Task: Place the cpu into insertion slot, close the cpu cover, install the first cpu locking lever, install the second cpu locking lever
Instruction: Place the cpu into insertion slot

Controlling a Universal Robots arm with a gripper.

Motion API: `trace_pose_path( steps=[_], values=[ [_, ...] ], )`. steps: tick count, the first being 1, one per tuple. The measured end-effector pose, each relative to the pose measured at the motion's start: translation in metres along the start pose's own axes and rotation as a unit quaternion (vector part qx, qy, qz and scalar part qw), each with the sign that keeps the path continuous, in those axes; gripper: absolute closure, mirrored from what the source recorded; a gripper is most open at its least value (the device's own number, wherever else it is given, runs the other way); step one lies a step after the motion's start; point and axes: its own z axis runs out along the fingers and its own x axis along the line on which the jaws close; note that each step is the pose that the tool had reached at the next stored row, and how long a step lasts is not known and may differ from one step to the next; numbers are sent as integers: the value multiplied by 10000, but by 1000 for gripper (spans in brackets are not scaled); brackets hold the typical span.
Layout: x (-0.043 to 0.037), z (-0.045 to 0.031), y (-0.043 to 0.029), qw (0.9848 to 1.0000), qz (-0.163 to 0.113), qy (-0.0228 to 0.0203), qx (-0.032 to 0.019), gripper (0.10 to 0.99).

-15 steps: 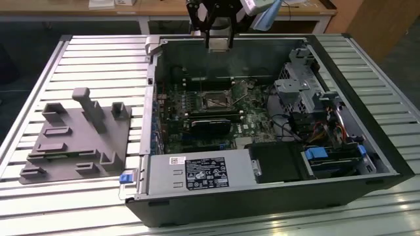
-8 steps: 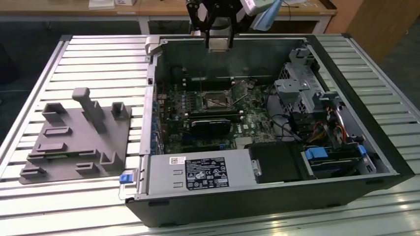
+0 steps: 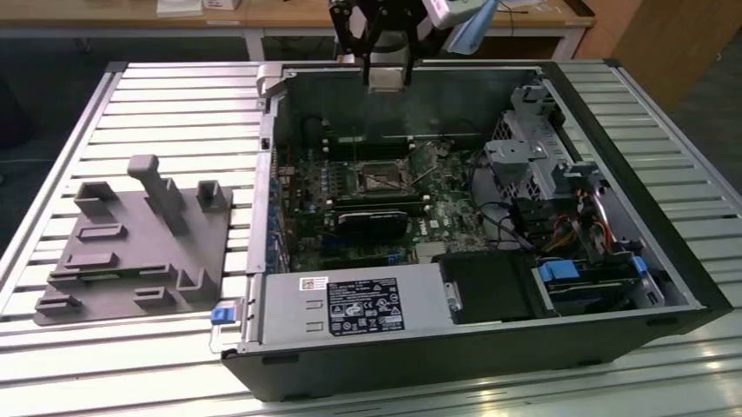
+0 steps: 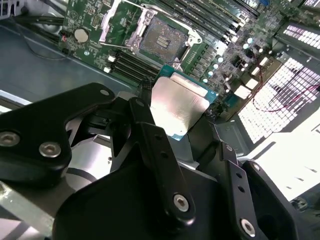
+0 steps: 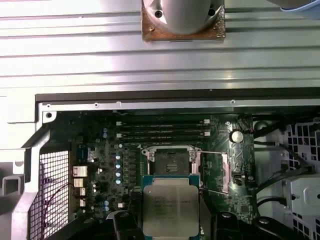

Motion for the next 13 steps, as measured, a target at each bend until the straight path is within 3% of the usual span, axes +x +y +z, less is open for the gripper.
trace_pose_path(
  steps=[7,13],
  values=[
    [-1,43,-4,9990,447,-41,-8,545],
    [-1,76,-7,9963,855,-82,-8,545]
  ],
)
